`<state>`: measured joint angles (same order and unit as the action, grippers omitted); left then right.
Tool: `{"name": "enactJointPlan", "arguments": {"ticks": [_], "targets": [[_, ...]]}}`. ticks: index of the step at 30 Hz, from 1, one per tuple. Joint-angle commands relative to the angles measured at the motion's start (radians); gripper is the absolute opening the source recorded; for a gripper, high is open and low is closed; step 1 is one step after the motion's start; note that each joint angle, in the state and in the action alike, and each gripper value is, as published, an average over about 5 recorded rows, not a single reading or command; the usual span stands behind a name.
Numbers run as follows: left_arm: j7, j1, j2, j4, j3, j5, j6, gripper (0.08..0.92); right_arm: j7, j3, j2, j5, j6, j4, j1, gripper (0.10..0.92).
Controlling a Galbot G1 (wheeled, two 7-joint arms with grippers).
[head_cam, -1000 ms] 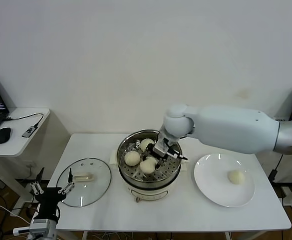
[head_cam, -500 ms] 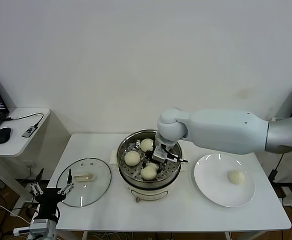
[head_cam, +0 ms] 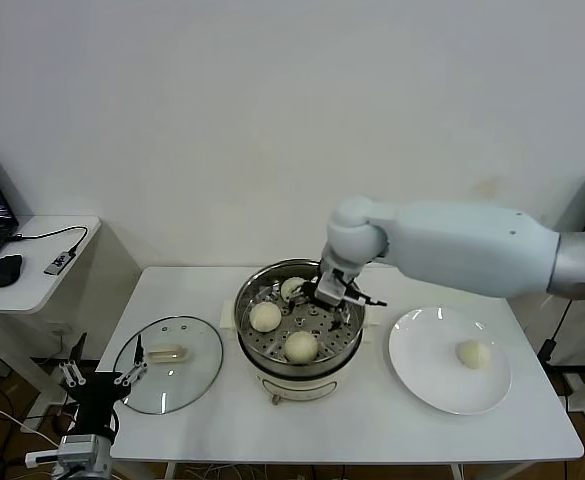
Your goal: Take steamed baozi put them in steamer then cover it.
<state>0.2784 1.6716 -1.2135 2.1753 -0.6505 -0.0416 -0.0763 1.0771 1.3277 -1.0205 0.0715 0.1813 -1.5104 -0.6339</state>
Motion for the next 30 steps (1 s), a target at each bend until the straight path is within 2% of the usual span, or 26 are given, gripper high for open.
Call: {"name": "enactJointPlan", "arguments": {"ticks": [1, 5, 10, 15, 21, 30], "targets": [[-0.001, -0.003, 0.003, 0.0, 0.003, -0.002, 0.0, 0.823, 0.063, -0.07, 0.134, 0.114, -0.257, -0.023, -0.071, 0.823], [-0.001, -0.01, 0.009, 0.002, 0.015, -0.002, 0.0, 0.823, 0.054, -0.078, 0.241, 0.163, -0.465, -0.072, -0.095, 0.823], [-0.001, -0.017, 0.017, -0.001, 0.03, 0.0, 0.001, 0.823, 0.009, -0.111, 0.407, 0.17, -0.569, -0.122, -0.041, 0.823], [0.0, -0.02, 0.025, -0.002, 0.037, 0.001, 0.004, 0.823, 0.022, -0.162, 0.548, 0.089, -0.539, -0.124, 0.049, 0.823], [0.0, -0.023, 0.025, 0.0, 0.048, 0.008, 0.005, 0.823, 0.045, -0.264, 0.637, 0.007, -0.462, -0.086, 0.227, 0.823], [0.0, -0.017, 0.022, -0.001, 0.053, 0.021, 0.007, 0.823, 0.046, -0.573, 0.651, -0.175, -0.426, 0.037, 0.613, 0.823]]}}
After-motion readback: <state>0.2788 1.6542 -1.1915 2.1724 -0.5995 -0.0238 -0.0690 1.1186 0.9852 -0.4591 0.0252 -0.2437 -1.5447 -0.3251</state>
